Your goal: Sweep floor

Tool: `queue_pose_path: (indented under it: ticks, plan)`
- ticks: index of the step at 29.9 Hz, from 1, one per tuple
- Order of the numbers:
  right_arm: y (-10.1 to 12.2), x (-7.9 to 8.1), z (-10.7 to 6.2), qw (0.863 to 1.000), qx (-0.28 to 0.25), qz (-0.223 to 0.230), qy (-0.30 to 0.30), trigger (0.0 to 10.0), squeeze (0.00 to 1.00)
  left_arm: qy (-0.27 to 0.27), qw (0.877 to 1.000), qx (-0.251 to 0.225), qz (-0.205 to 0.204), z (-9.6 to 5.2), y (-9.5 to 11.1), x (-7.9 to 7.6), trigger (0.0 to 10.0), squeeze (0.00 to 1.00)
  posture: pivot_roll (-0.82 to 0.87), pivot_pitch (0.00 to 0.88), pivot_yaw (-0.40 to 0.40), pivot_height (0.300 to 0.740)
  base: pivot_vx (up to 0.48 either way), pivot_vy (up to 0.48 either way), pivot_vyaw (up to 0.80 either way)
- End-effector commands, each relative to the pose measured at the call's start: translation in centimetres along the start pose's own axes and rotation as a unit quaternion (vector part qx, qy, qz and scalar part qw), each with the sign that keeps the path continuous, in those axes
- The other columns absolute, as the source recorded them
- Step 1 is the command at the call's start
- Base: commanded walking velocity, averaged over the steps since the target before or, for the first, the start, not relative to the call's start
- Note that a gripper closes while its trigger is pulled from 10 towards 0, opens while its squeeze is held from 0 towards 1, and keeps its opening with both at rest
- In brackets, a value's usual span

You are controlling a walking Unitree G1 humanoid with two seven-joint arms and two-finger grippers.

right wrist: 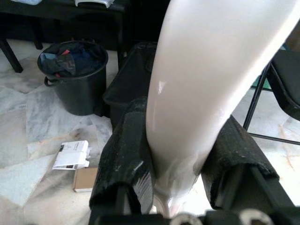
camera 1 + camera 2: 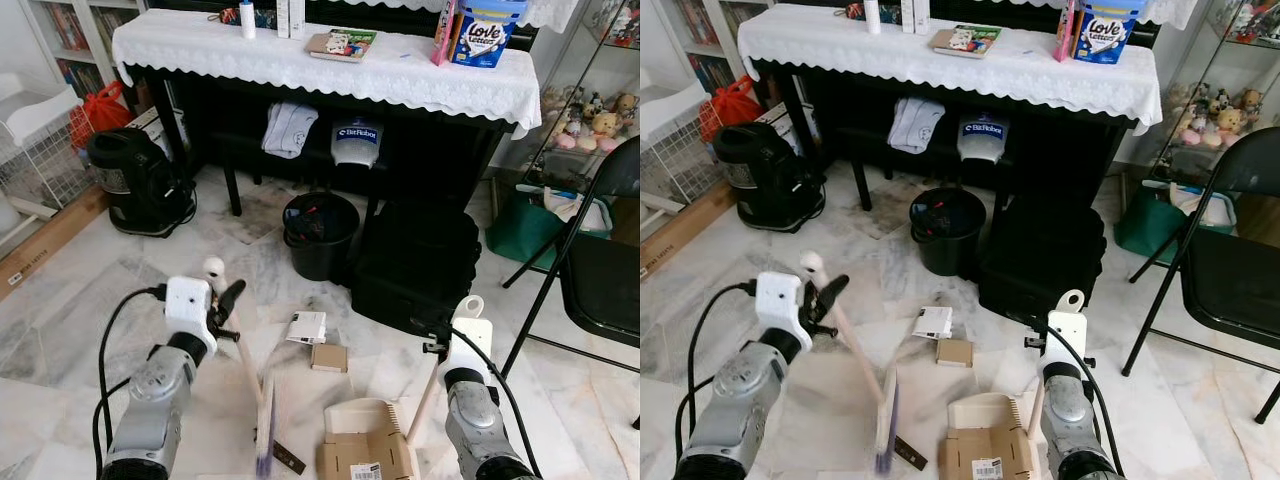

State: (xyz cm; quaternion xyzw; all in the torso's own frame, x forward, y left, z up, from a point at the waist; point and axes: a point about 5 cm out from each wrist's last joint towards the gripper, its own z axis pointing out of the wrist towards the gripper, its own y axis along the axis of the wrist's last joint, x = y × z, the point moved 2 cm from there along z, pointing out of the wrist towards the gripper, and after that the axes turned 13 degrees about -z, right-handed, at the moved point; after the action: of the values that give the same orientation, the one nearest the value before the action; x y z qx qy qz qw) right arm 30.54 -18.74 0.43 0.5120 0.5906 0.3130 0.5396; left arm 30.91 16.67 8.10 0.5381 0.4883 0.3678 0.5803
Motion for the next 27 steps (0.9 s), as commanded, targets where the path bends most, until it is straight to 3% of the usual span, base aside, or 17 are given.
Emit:
queue_pose_path:
  ticks: [1,4,9,14,23,27]
  plan:
    - [-0.4,0.4,-0.1,1.000,0.014,-0.001,0.010,10.0,0.00,-0.013,0.999,0.003,0.031,-0.1,0.0,-0.1,10.0,0.00,0.10,0.032,-0.020,0.740,0.000,0.000,0.00]
    - [-0.4,0.4,-0.1,1.000,0.014,-0.001,0.010,10.0,0.00,-0.035,0.996,0.036,0.069,-0.5,-1.0,-0.3,10.0,0.00,0.10,0.031,-0.020,0.740,0.000,0.000,0.00]
    - [-0.4,0.4,-0.1,1.000,0.014,0.000,0.010,10.0,0.00,-0.076,0.991,0.095,0.048,-1.2,-2.8,-0.8,10.0,0.00,0.11,0.024,-0.019,0.740,0.000,0.000,0.00]
    - [-0.4,0.2,0.0,1.000,0.015,0.000,0.009,10.0,0.00,-0.094,0.989,0.114,0.023,-1.3,-3.2,-1.0,10.0,0.00,0.11,0.018,-0.017,0.740,0.000,0.000,0.00]
    - [-0.3,0.0,0.1,1.000,0.014,0.002,0.004,10.0,0.00,-0.086,0.991,0.092,-0.044,-0.9,-2.5,-1.2,10.0,0.00,0.11,0.010,-0.017,0.740,0.000,0.000,0.00]
    - [-0.1,-0.2,0.2,1.000,0.012,0.007,0.002,10.0,0.00,-0.058,0.996,0.059,-0.036,-0.5,-1.8,-0.9,10.0,0.00,0.11,0.011,-0.018,0.740,0.000,0.000,0.00]
